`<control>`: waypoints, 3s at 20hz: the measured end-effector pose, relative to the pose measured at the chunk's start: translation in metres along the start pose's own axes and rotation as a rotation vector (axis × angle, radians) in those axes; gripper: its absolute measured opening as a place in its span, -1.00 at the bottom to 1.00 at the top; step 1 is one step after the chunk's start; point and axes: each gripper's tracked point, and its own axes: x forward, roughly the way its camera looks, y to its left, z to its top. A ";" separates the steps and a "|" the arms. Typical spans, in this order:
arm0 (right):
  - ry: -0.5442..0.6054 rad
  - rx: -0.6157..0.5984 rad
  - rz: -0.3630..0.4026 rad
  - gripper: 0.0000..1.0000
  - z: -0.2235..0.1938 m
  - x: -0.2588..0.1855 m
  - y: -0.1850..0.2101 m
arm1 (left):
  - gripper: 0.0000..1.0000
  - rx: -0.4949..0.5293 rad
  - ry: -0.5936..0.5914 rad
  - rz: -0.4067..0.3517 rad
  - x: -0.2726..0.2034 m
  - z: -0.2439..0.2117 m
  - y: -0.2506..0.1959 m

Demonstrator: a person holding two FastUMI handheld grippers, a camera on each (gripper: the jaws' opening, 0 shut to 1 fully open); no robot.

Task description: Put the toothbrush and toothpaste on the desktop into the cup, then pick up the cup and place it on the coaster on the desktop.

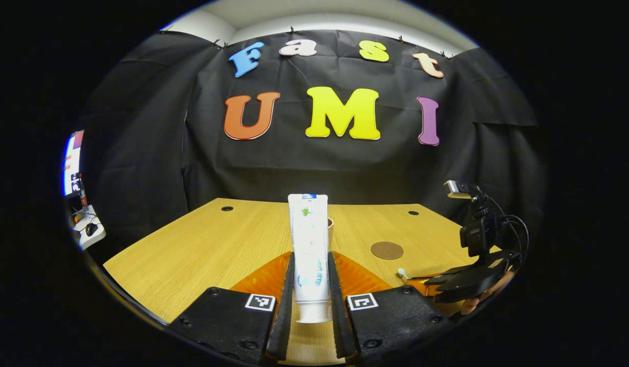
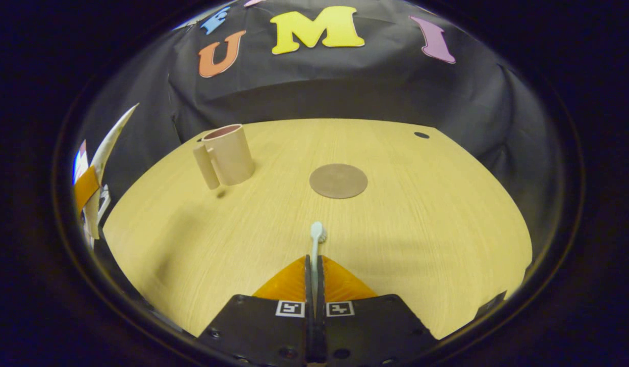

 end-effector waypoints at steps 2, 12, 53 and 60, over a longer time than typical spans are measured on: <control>-0.078 -0.014 -0.003 -0.99 0.014 -0.016 -0.003 | -0.26 -0.015 -0.013 -0.001 0.005 0.008 0.002; -0.318 -0.056 -0.017 -0.99 0.054 -0.089 0.002 | -0.26 -0.037 -0.118 -0.024 0.121 0.075 0.020; -0.301 -0.023 -0.002 -0.99 0.031 -0.085 -0.028 | 0.38 0.029 -0.108 -0.043 0.219 0.071 0.000; -0.317 -0.034 0.001 -0.99 0.039 -0.085 -0.022 | 0.97 0.039 -0.122 0.010 0.209 0.074 0.017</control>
